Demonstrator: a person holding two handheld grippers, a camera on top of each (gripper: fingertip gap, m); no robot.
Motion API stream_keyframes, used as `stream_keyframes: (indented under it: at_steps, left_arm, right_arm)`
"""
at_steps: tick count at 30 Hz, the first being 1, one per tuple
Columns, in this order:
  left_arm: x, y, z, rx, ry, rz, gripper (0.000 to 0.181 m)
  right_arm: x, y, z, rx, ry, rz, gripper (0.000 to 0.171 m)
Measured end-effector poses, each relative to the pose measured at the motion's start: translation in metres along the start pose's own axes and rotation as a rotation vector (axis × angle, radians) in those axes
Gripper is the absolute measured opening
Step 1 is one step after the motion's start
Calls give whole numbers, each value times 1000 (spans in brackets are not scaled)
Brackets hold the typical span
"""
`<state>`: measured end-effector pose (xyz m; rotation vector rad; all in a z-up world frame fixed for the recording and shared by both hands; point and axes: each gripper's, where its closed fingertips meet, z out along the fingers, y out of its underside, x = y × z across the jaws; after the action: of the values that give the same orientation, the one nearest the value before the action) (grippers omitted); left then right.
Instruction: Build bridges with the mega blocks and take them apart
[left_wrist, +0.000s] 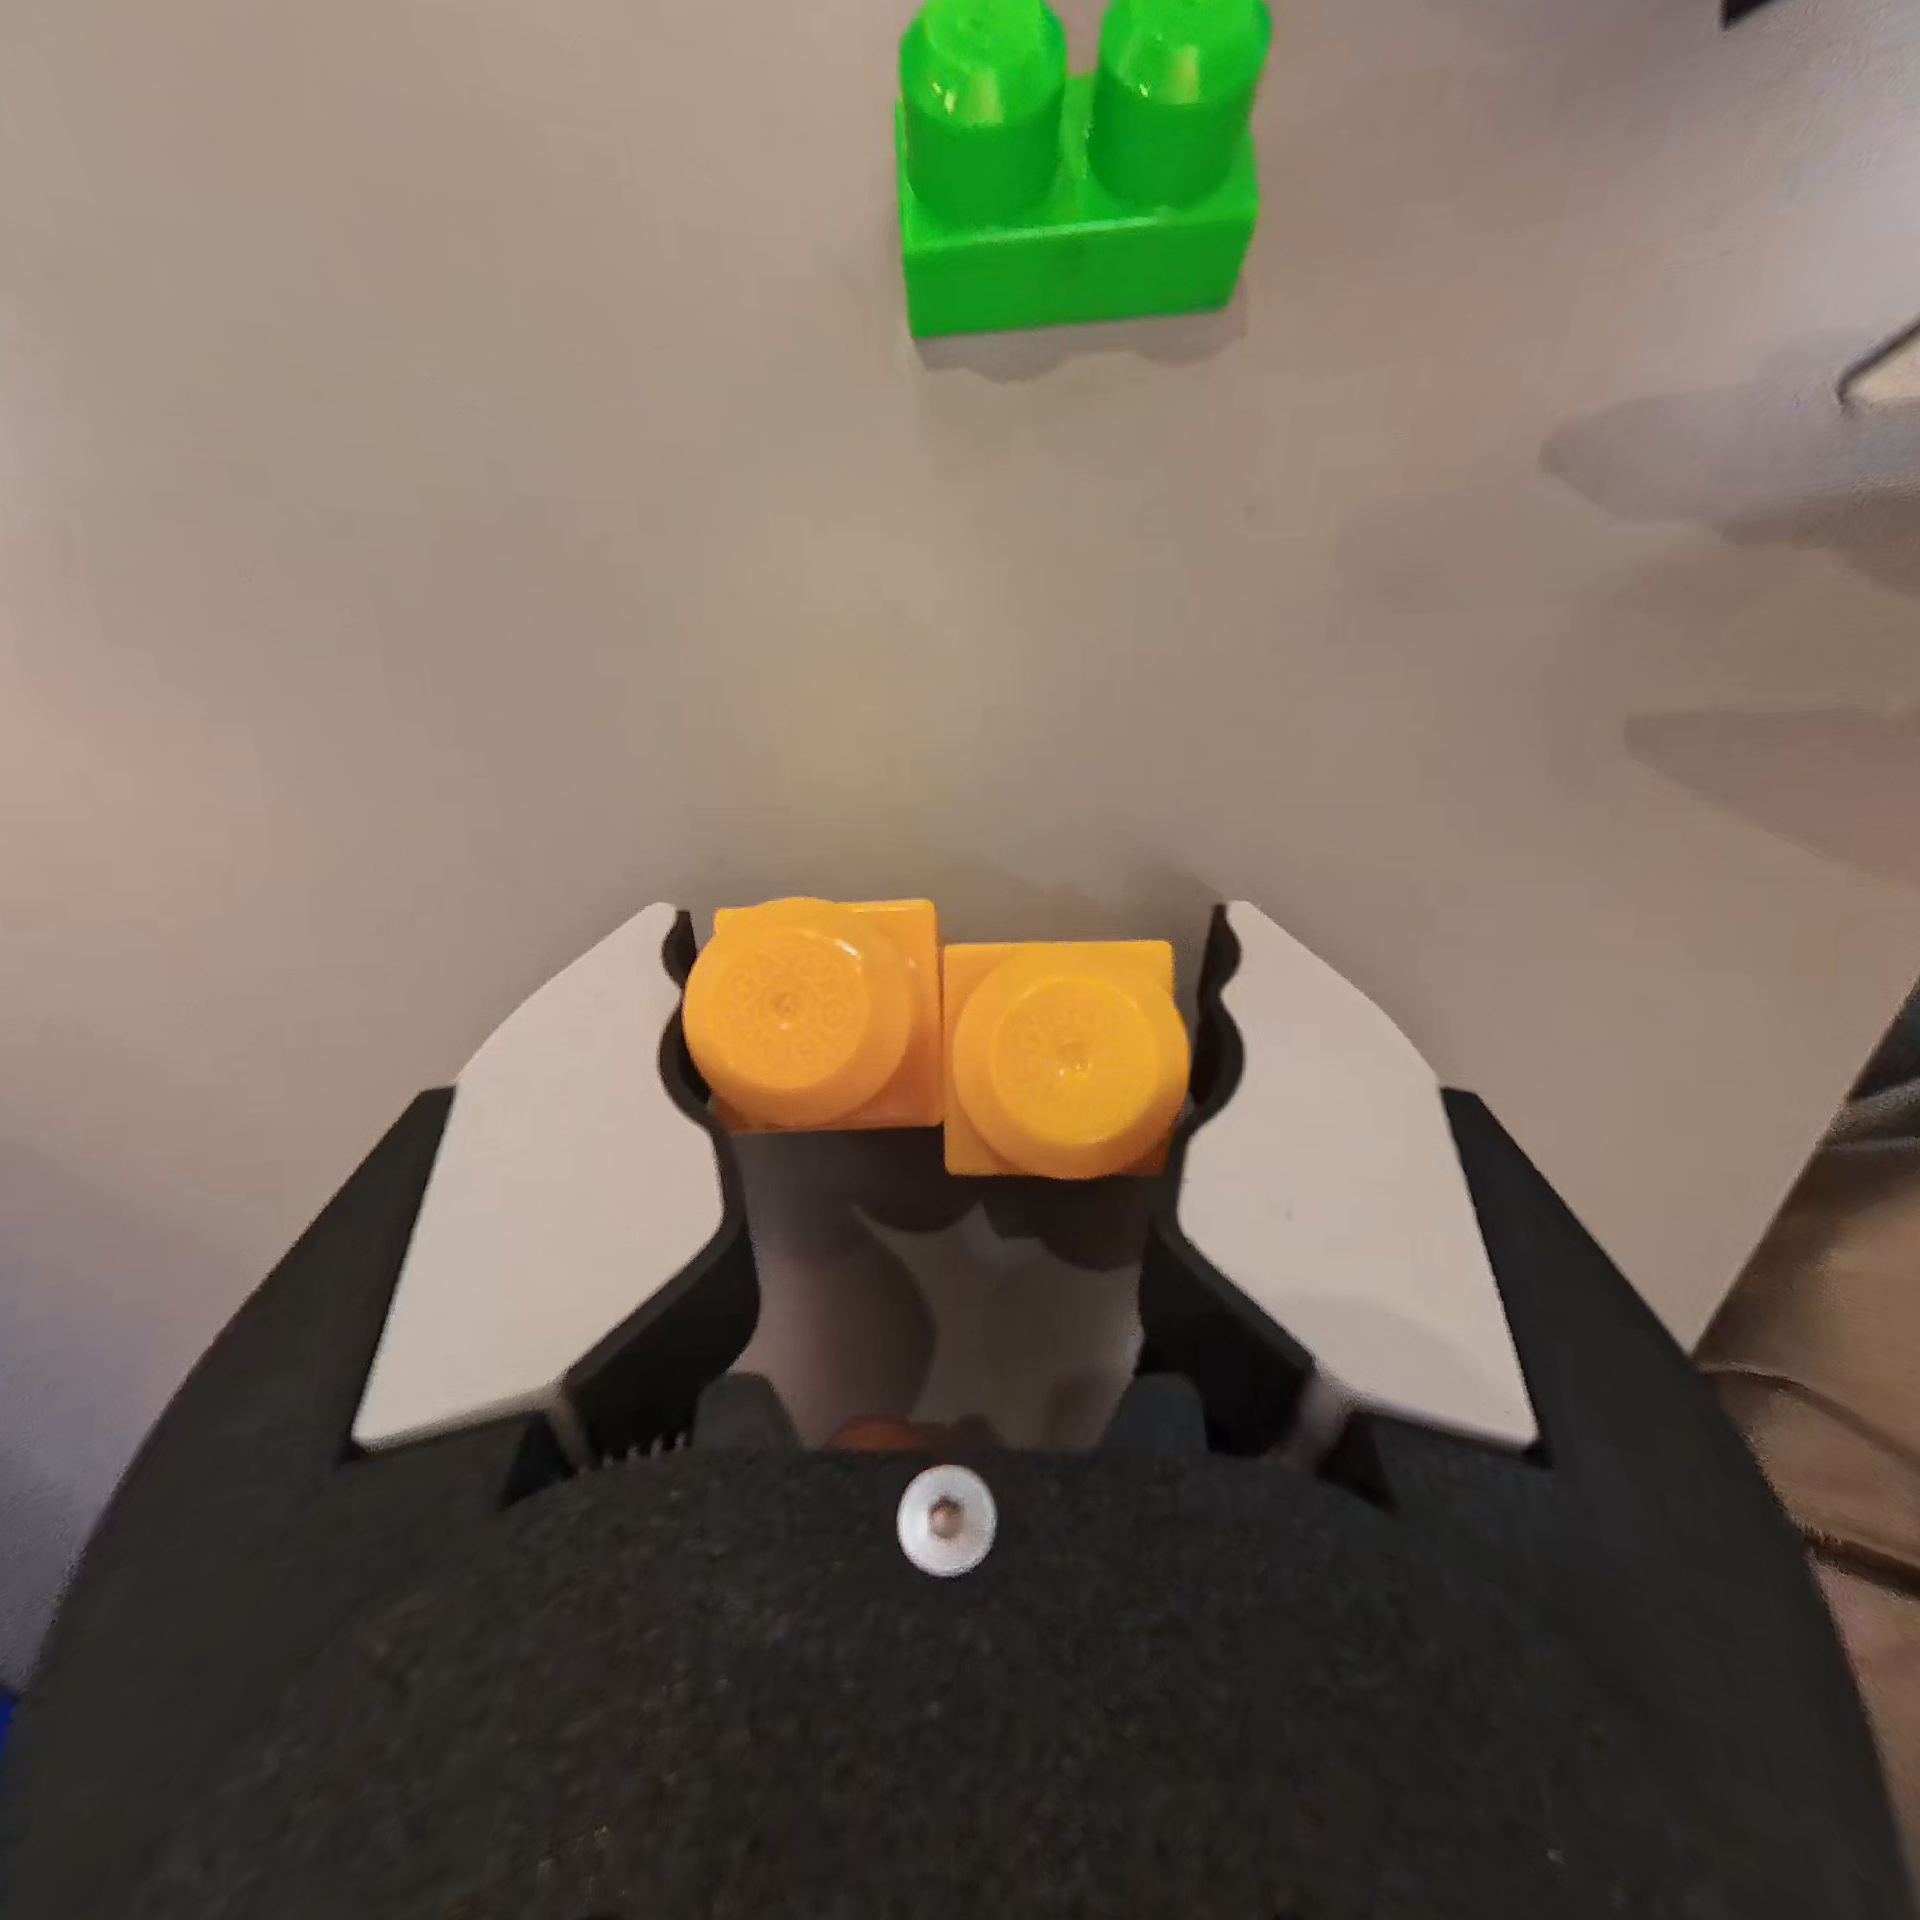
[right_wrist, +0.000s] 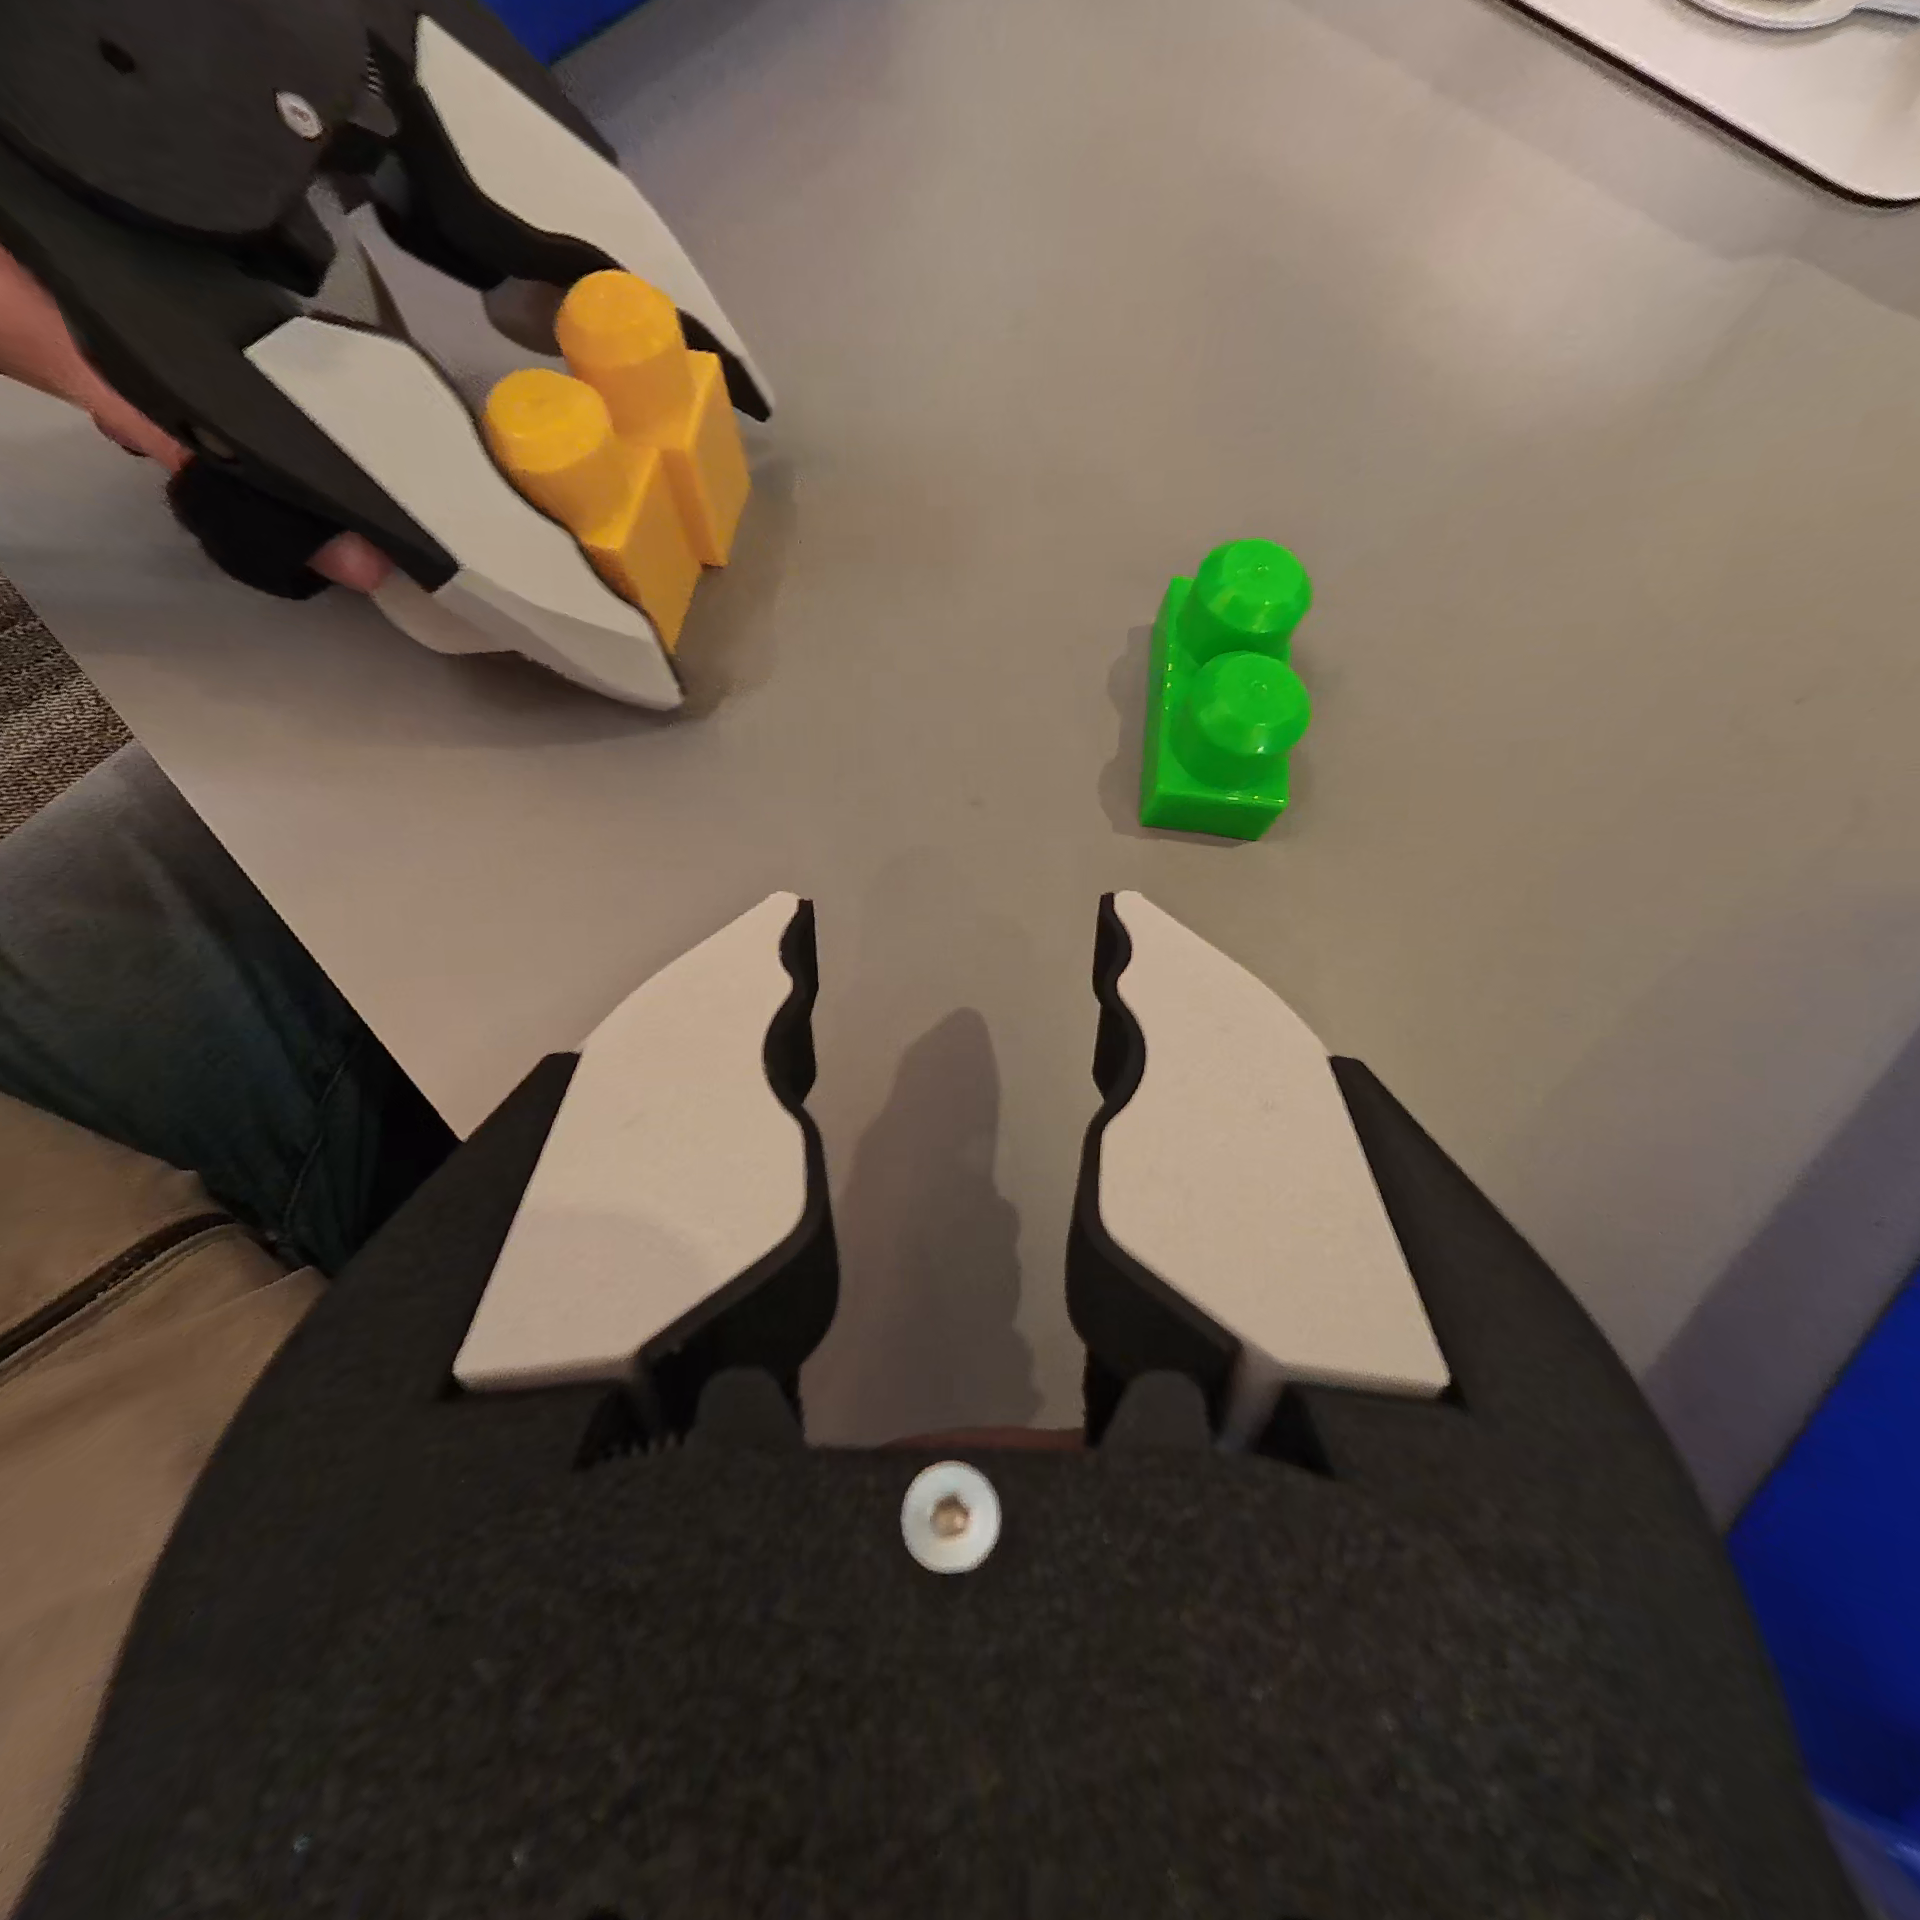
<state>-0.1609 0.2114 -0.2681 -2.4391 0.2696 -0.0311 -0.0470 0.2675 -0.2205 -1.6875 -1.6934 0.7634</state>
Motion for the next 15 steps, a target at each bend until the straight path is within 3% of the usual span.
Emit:
stream_keyframes:
  at_steps: [8,15]
  left_arm:
    - [12,16,-21,20,16,3,94]
    - [3,26,-17,16,-63,-80,89]
  right_arm:
    - [-1,1,2,-7,0,-5,51]
    - [-3,0,3,-7,-3,-8,51]
